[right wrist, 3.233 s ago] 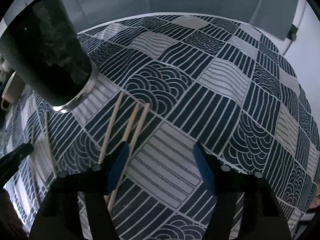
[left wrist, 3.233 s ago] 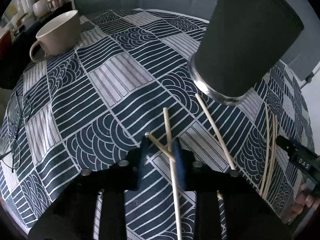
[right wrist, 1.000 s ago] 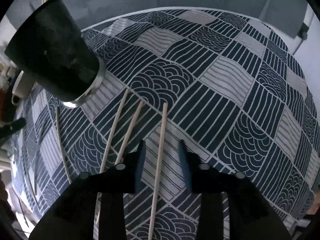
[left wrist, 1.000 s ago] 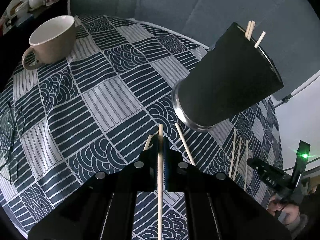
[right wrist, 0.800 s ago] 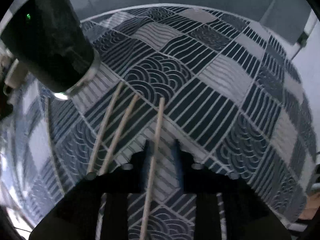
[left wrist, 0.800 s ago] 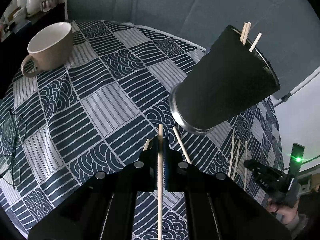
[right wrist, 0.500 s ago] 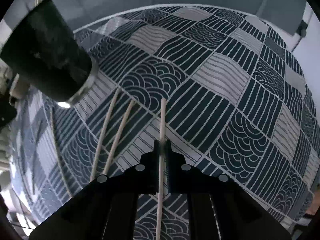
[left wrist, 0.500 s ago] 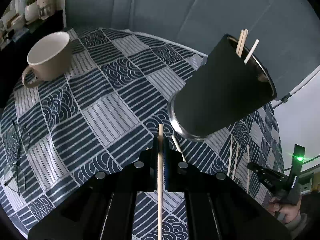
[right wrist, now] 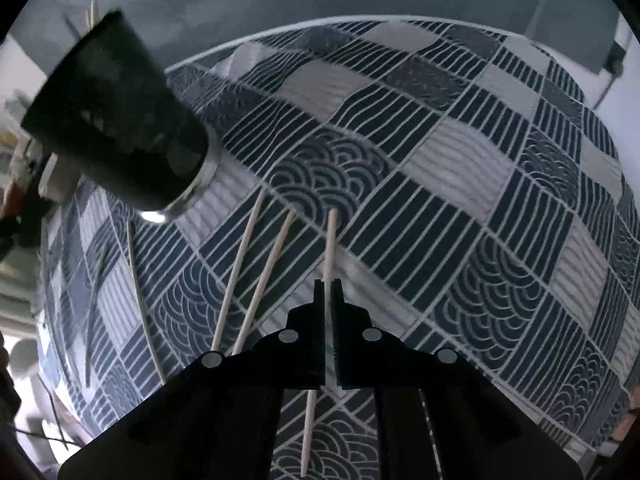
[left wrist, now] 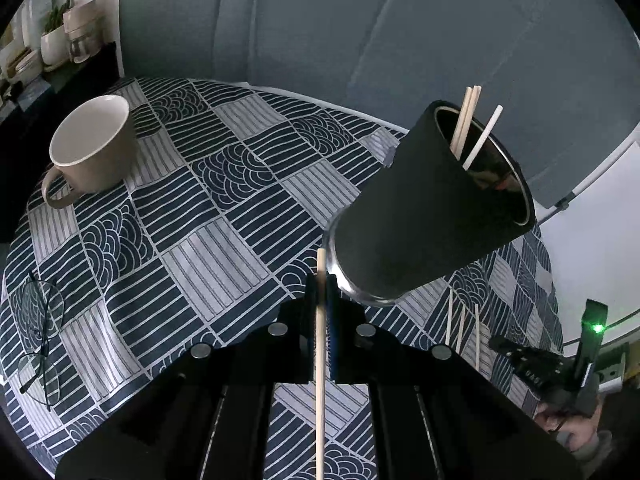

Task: Organize utensils
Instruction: 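Lift the left stick toward the black cup while the right gripper carries its stick there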

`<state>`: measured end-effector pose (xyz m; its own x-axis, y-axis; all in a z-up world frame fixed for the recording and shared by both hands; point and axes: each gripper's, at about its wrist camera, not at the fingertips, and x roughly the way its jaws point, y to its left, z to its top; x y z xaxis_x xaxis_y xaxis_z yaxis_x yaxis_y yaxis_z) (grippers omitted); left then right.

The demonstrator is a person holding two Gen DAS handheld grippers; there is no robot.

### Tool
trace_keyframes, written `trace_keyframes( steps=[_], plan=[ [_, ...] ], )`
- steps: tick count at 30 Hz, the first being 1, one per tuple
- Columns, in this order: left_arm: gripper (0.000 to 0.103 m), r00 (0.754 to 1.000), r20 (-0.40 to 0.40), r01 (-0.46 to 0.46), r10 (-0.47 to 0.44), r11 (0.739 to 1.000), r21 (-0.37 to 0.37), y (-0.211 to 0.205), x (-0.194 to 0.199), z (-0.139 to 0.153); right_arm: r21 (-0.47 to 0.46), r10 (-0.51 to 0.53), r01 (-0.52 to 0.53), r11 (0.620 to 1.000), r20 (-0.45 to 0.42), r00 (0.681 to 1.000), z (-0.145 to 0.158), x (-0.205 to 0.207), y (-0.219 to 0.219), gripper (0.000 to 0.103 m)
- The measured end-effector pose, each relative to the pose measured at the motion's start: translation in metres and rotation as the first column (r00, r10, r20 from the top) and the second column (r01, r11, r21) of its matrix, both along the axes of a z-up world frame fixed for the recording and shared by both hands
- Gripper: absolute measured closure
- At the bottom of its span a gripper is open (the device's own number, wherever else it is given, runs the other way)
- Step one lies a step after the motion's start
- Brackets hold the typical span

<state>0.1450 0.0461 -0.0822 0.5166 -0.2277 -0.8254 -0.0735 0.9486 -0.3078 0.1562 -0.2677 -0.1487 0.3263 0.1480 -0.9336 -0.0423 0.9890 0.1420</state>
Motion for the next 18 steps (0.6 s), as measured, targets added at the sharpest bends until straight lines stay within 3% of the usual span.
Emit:
trace_keyframes(
  steps=[4,8,10,13,18],
  plan=[
    [0.098,1.000,0.005,0.000,0.000,1.000,0.003,0.001,0.001,0.003,-0.036,0.022,-0.023,0.999,-0.023,0.999,-0.010,-0.001,0.008,0.089],
    [0.098,1.000,0.013,0.002,-0.003,1.000,0.009,0.003,0.002,0.007,-0.057,0.028,-0.029,0.998,-0.024,0.999,-0.015,-0.002,0.010,0.088],
    [0.098,1.000,0.015,0.001,-0.001,1.000,0.007,0.003,0.002,0.007,-0.075,0.032,-0.034,0.997,-0.022,0.999,-0.015,-0.002,0.012,0.089],
    [0.098,1.000,0.021,0.004,-0.004,1.000,0.025,0.002,0.002,0.008,-0.117,0.031,-0.030,0.993,0.002,1.000,-0.016,-0.005,0.014,0.097],
    [0.098,1.000,0.023,0.015,-0.016,1.000,0.025,-0.001,0.002,0.009,-0.034,-0.027,0.026,0.999,-0.008,1.000,-0.015,-0.005,-0.004,0.099]
  ],
)
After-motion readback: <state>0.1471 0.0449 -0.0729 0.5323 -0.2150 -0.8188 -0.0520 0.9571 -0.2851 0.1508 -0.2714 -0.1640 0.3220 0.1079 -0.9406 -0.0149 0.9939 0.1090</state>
